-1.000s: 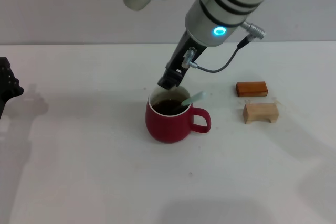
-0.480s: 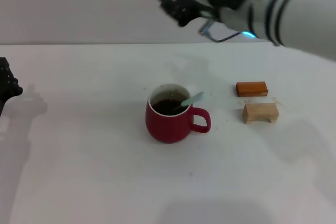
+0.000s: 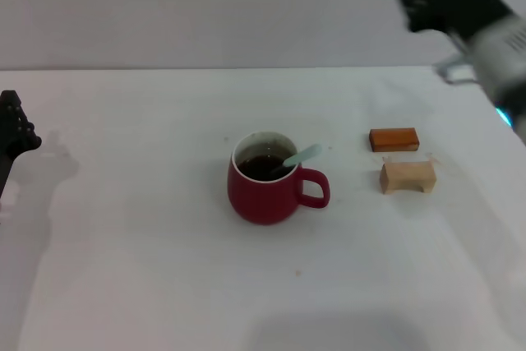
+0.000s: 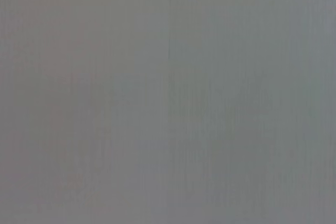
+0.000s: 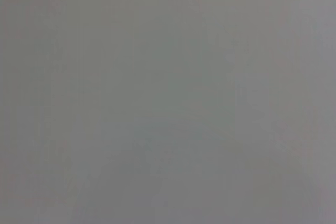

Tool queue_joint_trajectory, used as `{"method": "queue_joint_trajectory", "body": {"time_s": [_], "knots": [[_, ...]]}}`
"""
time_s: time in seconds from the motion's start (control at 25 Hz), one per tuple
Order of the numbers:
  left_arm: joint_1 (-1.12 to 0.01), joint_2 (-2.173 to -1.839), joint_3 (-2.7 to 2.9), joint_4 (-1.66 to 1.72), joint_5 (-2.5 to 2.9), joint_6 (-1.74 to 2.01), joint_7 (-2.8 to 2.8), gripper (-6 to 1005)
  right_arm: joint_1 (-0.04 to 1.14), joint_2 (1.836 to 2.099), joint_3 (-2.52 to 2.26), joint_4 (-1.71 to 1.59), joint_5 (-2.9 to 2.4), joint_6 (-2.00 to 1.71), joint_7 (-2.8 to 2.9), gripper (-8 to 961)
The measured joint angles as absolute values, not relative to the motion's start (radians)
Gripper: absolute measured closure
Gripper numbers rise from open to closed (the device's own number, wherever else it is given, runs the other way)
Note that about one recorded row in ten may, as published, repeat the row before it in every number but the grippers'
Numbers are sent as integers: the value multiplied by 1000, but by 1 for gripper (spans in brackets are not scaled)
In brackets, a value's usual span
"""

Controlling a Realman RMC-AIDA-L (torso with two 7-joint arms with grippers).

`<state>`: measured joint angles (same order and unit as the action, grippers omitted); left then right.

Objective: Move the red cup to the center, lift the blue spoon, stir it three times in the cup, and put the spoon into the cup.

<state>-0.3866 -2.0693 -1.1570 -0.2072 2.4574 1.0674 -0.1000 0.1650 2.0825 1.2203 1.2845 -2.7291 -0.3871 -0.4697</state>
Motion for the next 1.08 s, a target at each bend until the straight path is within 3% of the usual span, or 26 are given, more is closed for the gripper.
{"method": "queue_joint_trajectory", "body": {"time_s": [0.08, 0.48, 1.08], "knots": [[-387, -2069, -1157, -207, 2457, 1067, -100, 997, 120, 2083, 1180, 1167, -2649, -652, -466, 572], [-377, -2069, -1164, -220, 2457, 1069, -101, 997, 101, 2081, 1073, 809, -2342, -1149, -425, 571], [-370, -2062, -1196, -224, 2456, 1083, -249, 990, 99, 2077, 1080, 608, -2301, -1251, -223, 571]]}}
